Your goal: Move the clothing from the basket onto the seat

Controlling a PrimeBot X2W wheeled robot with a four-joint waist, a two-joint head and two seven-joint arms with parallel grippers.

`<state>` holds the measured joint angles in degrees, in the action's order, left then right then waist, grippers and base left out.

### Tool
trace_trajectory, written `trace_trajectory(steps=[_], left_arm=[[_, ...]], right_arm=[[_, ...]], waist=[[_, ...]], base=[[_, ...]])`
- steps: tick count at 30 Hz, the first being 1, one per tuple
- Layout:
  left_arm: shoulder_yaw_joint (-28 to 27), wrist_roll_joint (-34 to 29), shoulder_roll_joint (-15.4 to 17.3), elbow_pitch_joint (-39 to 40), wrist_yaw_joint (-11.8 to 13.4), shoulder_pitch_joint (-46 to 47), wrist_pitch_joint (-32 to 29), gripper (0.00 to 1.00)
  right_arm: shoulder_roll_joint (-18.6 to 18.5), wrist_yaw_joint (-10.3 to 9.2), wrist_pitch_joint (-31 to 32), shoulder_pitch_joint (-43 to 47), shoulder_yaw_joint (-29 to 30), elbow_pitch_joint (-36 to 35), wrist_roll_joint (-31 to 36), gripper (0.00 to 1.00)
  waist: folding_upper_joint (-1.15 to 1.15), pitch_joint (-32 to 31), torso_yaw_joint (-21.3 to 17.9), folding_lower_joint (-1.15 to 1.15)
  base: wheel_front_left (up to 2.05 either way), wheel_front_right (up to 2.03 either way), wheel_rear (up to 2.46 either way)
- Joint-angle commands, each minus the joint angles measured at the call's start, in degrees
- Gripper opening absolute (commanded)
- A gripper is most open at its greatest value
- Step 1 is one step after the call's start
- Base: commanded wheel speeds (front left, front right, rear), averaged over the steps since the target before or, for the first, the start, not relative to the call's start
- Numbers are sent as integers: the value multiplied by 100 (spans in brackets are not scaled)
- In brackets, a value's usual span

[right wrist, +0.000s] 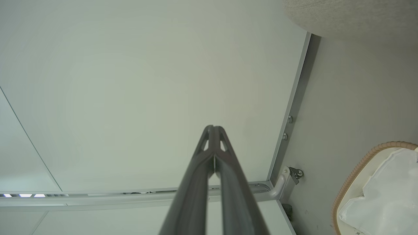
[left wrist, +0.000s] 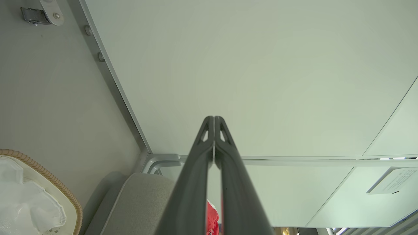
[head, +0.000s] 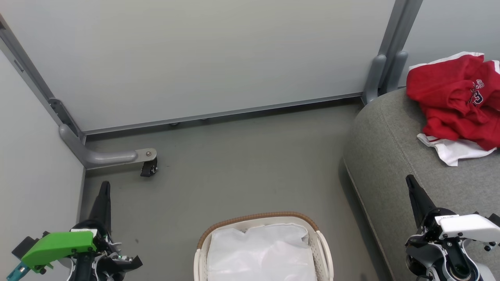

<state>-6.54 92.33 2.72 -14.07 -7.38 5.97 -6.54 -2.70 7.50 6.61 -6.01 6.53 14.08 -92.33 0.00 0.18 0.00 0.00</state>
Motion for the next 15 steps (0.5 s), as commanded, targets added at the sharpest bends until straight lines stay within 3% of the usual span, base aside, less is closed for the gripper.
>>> trace_trajectory(steps=[1, 15], left_arm=[[-11, 18, 29, 10, -28, 58, -17, 0], [-11, 19, 29, 11, -27, 58, -17, 0]], right_arm=[[-34, -2, 7, -36, 10, -22, -19, 0], [-34, -2, 7, -35, 10, -22, -19, 0]], waist=[[0, 0, 0, 0], [0, 0, 0, 0]], base=[[0, 0, 0], [0, 0, 0]])
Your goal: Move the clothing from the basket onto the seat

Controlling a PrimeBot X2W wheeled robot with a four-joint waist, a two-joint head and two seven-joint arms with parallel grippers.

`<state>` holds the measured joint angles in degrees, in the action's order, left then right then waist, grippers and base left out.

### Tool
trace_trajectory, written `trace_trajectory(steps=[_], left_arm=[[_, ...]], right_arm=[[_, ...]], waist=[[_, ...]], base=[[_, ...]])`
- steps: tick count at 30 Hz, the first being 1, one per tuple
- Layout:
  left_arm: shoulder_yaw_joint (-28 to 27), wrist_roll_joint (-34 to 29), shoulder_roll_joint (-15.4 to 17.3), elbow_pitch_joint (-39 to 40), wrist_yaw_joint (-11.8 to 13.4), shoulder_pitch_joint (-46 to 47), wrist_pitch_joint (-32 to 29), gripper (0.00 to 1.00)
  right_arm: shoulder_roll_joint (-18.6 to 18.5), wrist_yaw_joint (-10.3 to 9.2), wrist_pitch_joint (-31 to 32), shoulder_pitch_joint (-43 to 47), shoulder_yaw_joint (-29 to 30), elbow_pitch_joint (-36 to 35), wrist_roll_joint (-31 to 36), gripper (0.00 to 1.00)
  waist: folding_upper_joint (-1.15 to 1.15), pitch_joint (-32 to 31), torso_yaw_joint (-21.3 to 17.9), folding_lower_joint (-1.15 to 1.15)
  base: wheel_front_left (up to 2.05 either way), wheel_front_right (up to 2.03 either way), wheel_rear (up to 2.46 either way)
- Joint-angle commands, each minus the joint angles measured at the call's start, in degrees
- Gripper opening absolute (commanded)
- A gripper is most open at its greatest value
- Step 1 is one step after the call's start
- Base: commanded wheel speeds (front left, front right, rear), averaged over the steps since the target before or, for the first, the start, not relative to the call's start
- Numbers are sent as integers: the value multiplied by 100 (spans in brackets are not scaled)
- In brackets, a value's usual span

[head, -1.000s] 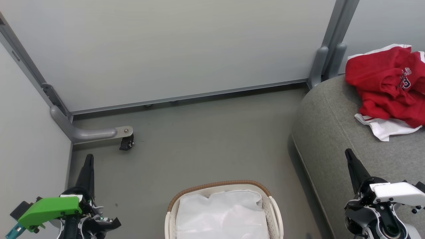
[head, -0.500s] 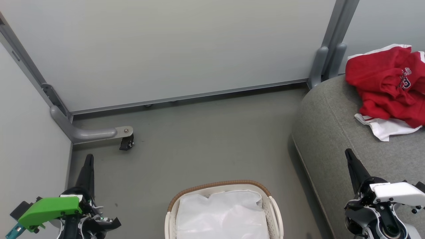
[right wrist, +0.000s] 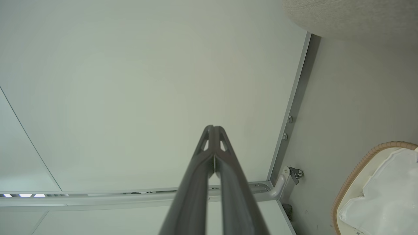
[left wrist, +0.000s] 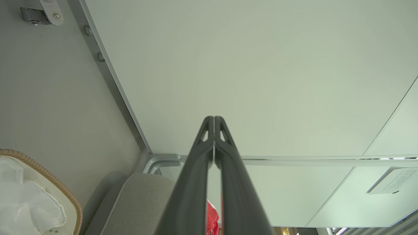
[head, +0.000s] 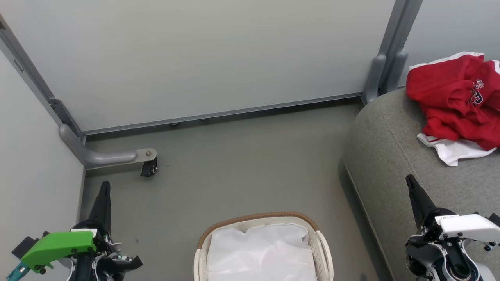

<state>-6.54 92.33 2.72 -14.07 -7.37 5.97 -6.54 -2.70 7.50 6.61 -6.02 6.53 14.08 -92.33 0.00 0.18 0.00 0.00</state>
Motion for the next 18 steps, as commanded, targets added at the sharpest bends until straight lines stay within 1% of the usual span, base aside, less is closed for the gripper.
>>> trace_trajectory(steps=[1, 18], left_arm=[[-11, 19, 29, 11, -28, 58, -17, 0], [-11, 19, 29, 11, -28, 58, -17, 0]], right_arm=[[-34, -2, 7, -35, 10, -22, -19, 0], [-34, -2, 6, -35, 10, -22, -19, 0]], waist=[[0, 0, 0, 0], [0, 0, 0, 0]], base=[[0, 0, 0], [0, 0, 0]])
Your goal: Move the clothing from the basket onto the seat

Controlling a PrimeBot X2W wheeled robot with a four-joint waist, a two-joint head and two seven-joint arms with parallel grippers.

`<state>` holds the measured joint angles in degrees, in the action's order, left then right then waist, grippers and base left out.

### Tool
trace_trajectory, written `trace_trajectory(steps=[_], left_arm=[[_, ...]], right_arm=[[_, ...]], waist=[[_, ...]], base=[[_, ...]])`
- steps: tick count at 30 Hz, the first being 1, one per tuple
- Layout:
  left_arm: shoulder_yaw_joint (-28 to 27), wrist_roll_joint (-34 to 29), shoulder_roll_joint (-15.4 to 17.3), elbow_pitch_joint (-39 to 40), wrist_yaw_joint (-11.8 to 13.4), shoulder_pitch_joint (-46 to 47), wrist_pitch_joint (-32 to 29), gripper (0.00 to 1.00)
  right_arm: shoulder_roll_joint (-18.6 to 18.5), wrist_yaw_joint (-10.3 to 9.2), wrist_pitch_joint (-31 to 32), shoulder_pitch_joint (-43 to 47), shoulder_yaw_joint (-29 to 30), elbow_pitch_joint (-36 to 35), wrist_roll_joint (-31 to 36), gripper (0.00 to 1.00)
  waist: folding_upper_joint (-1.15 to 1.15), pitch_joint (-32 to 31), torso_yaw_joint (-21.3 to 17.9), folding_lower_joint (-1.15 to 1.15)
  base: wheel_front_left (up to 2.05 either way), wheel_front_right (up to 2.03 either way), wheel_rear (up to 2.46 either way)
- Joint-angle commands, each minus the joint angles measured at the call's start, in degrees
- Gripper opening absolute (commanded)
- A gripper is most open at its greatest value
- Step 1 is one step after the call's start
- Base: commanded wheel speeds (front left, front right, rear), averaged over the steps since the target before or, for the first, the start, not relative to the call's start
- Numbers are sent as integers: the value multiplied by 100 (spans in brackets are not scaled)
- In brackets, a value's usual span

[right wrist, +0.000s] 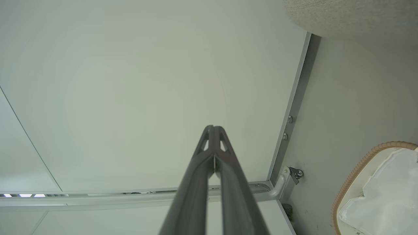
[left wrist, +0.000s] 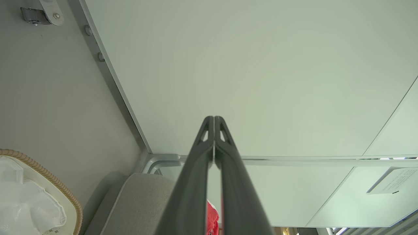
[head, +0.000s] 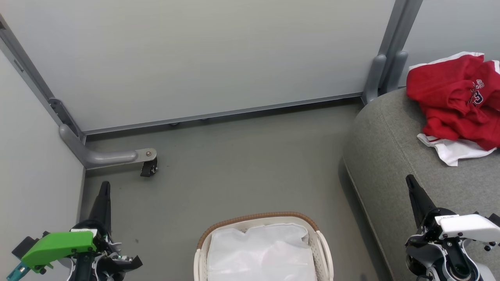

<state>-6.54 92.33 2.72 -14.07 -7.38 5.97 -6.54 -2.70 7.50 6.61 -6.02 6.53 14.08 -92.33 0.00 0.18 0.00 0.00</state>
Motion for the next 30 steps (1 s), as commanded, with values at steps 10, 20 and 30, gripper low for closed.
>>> trace_trajectory(steps=[10, 20, 30], left_arm=[[-11, 19, 30, 10, -28, 58, -17, 0], [-10, 18, 30, 10, -27, 58, -17, 0], [-10, 18, 30, 11, -27, 58, -17, 0]], right_arm=[[-34, -2, 6, -35, 10, -21, -19, 0], [-34, -2, 6, -35, 10, -21, -19, 0], [-34, -2, 6, -35, 10, -21, -19, 0]], waist=[[0, 0, 0, 0], [0, 0, 0, 0], [0, 0, 0, 0]], base=[[0, 0, 0], [0, 0, 0], [0, 0, 0]])
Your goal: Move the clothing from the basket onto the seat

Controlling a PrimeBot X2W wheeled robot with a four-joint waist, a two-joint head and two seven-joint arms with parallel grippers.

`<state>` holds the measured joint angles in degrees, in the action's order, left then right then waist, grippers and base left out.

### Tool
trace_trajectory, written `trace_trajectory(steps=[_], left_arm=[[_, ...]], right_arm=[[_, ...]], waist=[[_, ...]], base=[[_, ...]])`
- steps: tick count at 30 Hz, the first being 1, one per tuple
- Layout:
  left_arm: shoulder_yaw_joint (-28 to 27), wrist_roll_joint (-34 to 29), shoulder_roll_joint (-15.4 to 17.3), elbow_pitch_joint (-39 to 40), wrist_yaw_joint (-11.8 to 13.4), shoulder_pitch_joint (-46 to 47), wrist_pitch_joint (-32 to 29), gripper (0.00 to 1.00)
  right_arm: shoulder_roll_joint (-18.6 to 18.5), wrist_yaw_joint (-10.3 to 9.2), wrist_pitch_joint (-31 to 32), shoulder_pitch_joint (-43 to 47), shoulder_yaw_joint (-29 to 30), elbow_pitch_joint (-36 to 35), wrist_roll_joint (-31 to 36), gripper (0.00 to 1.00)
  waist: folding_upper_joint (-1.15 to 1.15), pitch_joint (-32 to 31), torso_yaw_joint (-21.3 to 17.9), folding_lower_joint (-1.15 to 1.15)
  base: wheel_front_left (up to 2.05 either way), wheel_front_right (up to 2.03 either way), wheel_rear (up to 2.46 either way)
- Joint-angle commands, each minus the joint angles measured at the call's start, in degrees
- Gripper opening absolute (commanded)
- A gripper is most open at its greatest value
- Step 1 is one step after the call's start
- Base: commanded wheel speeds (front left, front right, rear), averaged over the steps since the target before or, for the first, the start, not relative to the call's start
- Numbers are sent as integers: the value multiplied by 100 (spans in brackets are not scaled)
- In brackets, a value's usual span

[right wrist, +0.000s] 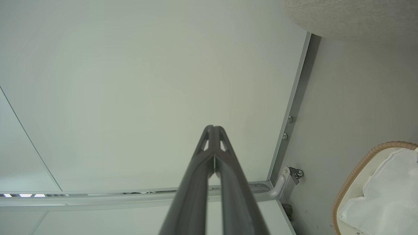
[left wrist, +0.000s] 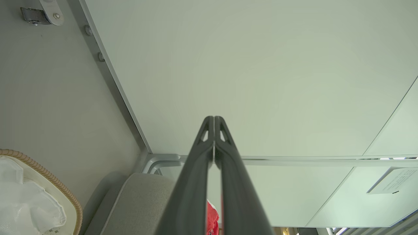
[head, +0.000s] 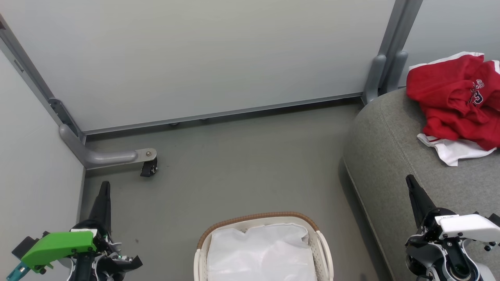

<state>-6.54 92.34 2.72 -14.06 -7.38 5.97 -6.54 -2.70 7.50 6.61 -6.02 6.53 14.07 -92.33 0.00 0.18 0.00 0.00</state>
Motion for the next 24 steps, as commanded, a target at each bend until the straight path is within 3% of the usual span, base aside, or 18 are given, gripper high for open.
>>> trace_trajectory(steps=[1, 24], left_arm=[[-10, 17, 30, 9, -27, 58, -17, 0], [-10, 17, 30, 10, -28, 58, -16, 0]], right_arm=[[-34, -2, 6, -35, 10, -20, -19, 0], [-35, -2, 6, -34, 9, -20, -19, 0]], waist=[[0, 0, 0, 0], [0, 0, 0, 0]], base=[[0, 0, 0], [0, 0, 0]])
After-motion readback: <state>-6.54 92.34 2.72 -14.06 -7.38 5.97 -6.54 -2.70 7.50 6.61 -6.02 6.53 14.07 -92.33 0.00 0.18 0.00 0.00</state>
